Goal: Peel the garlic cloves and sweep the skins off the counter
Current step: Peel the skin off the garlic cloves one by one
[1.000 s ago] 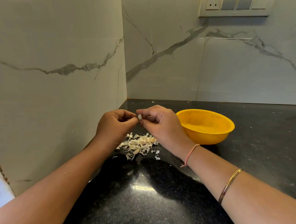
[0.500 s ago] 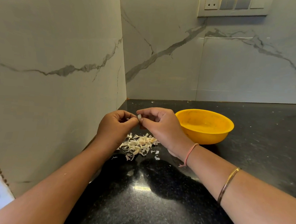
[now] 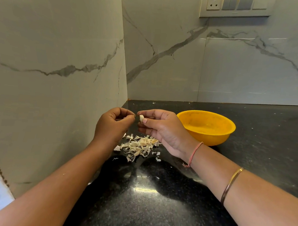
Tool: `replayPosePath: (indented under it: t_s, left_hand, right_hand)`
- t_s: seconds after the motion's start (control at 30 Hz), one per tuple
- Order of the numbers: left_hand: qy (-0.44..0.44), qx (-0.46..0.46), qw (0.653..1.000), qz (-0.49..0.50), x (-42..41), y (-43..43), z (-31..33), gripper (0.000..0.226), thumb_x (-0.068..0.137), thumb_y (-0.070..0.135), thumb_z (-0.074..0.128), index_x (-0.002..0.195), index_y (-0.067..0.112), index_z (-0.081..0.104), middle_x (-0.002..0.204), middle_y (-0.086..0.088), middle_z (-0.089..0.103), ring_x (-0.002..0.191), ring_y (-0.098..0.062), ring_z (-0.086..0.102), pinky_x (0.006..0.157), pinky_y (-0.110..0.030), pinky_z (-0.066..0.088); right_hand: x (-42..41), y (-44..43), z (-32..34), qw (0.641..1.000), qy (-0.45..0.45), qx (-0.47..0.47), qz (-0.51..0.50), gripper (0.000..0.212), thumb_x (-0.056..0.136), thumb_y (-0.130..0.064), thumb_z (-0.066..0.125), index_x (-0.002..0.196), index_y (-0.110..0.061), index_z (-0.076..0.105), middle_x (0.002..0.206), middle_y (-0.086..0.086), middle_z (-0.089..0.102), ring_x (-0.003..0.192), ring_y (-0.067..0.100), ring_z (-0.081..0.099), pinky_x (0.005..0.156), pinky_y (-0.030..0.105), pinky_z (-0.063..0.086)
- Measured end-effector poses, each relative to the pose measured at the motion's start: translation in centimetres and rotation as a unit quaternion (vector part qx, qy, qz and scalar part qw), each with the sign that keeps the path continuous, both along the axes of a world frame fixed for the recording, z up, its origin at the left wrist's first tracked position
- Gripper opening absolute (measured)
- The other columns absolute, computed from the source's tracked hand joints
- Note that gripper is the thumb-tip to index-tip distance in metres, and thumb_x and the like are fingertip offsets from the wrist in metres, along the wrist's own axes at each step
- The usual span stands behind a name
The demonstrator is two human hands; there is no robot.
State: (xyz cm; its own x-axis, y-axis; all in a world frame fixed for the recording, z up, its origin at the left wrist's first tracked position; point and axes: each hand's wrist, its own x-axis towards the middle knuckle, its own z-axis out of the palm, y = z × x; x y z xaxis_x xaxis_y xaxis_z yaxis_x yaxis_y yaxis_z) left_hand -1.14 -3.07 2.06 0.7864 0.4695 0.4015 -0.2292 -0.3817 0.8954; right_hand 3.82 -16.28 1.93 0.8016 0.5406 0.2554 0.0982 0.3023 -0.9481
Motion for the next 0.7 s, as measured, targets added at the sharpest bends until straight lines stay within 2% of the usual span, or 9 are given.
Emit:
replayPosePath:
  t_s: [0.17, 0.27, 0.37, 0.53, 0.6, 0.7]
  left_hand:
    - [0.02, -0.014, 0.998, -0.05, -0.21, -0.27, 0.04, 0.012, 0.086, 0.013, 0.064, 0.08, 0.023, 0.068, 0.076, 0.003, 0.066, 0.072, -0.009, 0.06, 0.061, -0.02, 0.049]
    - [0.02, -0.025, 0.997, -0.063, -0.29, -0.4, 0.11, 0.006, 0.083, 0.016, 0.067, 0.079, 0.021, 0.069, 0.075, 0.002, 0.067, 0.071, -0.007, 0.06, 0.061, -0.021, 0.047]
    - [0.038, -0.091, 0.991, -0.086, -0.28, -0.38, 0.14, 0.004, 0.081, 0.018, 0.069, 0.078, 0.021, 0.068, 0.072, 0.004, 0.066, 0.072, -0.007, 0.06, 0.062, -0.021, 0.045]
    - [0.089, -0.192, 0.968, -0.136, -0.21, -0.32, 0.23, 0.005, 0.079, 0.022, 0.067, 0.082, 0.017, 0.067, 0.07, 0.005, 0.066, 0.071, -0.005, 0.059, 0.06, -0.021, 0.043]
    - [0.097, -0.193, 0.965, -0.148, -0.19, -0.35, 0.21, 0.006, 0.082, 0.021, 0.064, 0.084, 0.016, 0.066, 0.071, 0.004, 0.065, 0.069, -0.004, 0.058, 0.055, -0.018, 0.044]
    - [0.093, -0.181, 0.968, -0.147, -0.09, -0.39, 0.12, 0.005, 0.084, 0.02, 0.063, 0.085, 0.016, 0.066, 0.072, 0.003, 0.064, 0.069, -0.004, 0.056, 0.052, -0.015, 0.044]
  right_hand:
    - [0.13, 0.0, -0.05, 0.998, -0.035, -0.012, -0.047, 0.022, 0.086, 0.007, 0.058, 0.106, -0.002, 0.063, 0.091, 0.012, 0.064, 0.085, 0.018, 0.064, 0.079, 0.032, 0.057]
    - [0.11, 0.04, -0.15, 0.995, -0.058, -0.027, -0.073, 0.021, 0.085, 0.005, 0.061, 0.104, -0.004, 0.064, 0.093, 0.013, 0.065, 0.087, 0.019, 0.064, 0.081, 0.034, 0.057]
    - [0.07, -0.02, -0.18, 0.992, -0.08, -0.044, -0.082, 0.019, 0.084, 0.005, 0.062, 0.101, -0.004, 0.065, 0.09, 0.011, 0.066, 0.087, 0.018, 0.064, 0.082, 0.035, 0.057]
    - [-0.16, -0.13, -0.06, 0.985, -0.133, -0.07, -0.084, 0.019, 0.084, 0.005, 0.062, 0.1, -0.006, 0.065, 0.086, 0.005, 0.065, 0.078, 0.012, 0.064, 0.076, 0.026, 0.057]
    - [-0.24, -0.1, 0.0, 0.978, -0.163, -0.086, -0.094, 0.019, 0.084, 0.005, 0.062, 0.099, -0.006, 0.066, 0.085, 0.005, 0.064, 0.072, 0.009, 0.063, 0.071, 0.02, 0.056]
    - [-0.14, -0.09, 0.0, 0.974, -0.18, -0.094, -0.104, 0.019, 0.084, 0.005, 0.062, 0.1, -0.005, 0.066, 0.088, 0.009, 0.066, 0.071, 0.01, 0.062, 0.071, 0.022, 0.057]
